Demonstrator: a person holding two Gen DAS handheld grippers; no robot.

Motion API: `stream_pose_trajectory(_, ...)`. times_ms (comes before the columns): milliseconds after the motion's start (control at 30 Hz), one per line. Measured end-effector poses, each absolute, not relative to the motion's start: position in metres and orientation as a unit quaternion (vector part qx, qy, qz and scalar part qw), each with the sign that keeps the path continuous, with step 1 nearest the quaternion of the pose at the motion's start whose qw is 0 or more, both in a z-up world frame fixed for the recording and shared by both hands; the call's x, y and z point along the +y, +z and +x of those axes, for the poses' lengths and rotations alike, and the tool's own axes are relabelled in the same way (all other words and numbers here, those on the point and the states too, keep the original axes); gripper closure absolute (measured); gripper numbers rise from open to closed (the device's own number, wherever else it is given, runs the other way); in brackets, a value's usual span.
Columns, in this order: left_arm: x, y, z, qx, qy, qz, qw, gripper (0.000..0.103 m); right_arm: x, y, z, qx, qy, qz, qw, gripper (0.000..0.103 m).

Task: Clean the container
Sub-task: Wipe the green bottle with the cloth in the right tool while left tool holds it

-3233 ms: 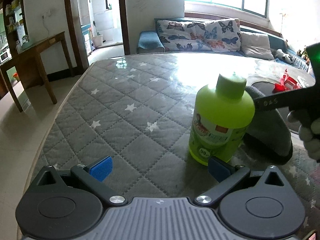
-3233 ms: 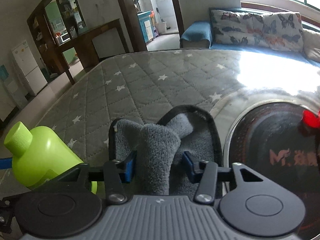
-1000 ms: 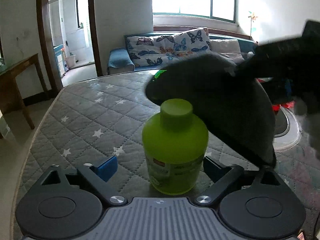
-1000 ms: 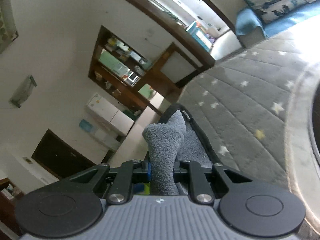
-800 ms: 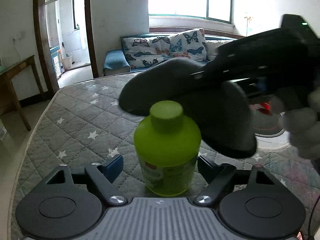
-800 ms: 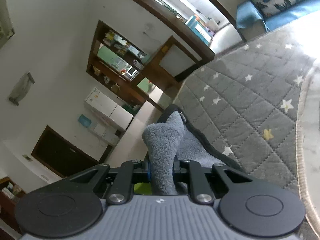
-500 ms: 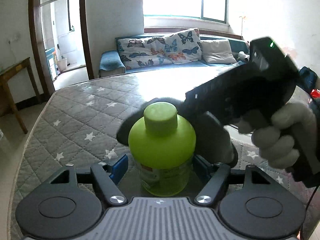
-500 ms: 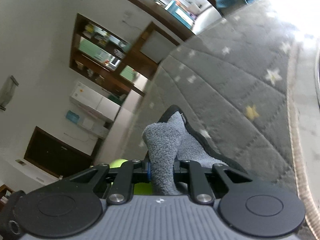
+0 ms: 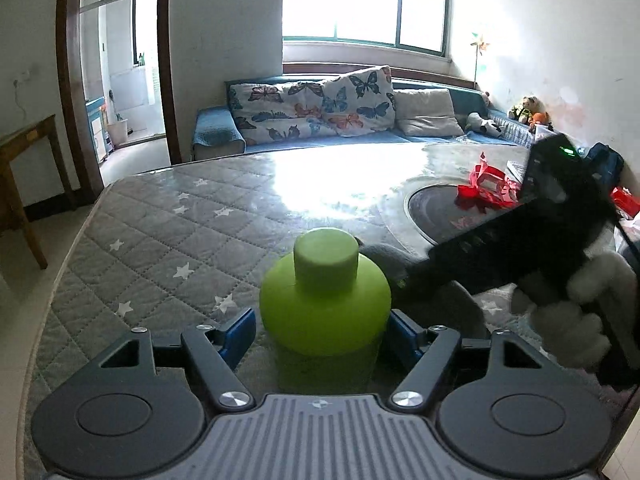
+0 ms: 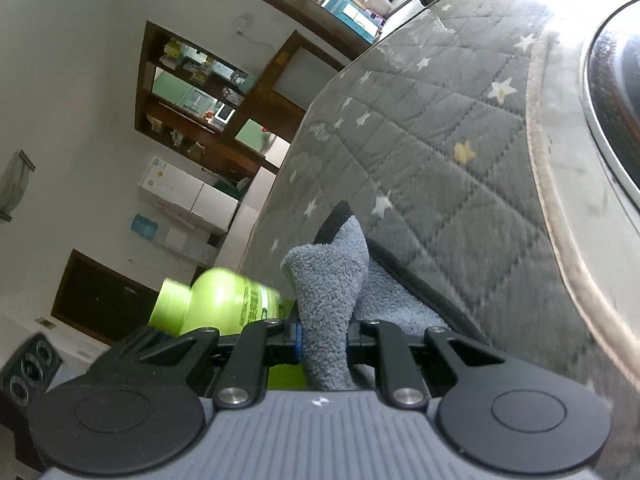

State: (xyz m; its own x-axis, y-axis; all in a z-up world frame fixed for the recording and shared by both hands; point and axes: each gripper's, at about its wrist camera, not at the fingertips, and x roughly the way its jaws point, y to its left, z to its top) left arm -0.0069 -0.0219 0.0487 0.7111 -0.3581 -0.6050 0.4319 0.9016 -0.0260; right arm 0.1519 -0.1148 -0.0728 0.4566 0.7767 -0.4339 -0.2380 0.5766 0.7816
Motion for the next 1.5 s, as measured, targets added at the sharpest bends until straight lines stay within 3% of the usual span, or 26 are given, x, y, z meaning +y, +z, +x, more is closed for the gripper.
stream_pose_trajectory(467,-0.023,0.047,-0.013,0.306,-0.222,0.073,0.923,0.032,-0.114,-0.007,0.113,0.324,0.389,0.335,0.795,0.088)
stream_pose_trajectory(767,-0.022,0.047,-0.014,0.305,-0.225,0.071,0.923,0.032,-0.104,-0.025,0.157,0.344,0.360,0.365,0.787,0.088)
stream_pose_trajectory(967,-0.020,0.047,-0.015,0.305,-0.229,0.071,0.922,0.032,-0.094,-0.059,0.170,0.397,0.329,0.334,0.789,0.088)
stream_pose_trajectory(1500,-0.007,0.050,-0.028,0.303,-0.210,0.045,0.928,0.031,-0.102,-0.078,0.115,0.423,0.338,0.310,0.782,0.088)
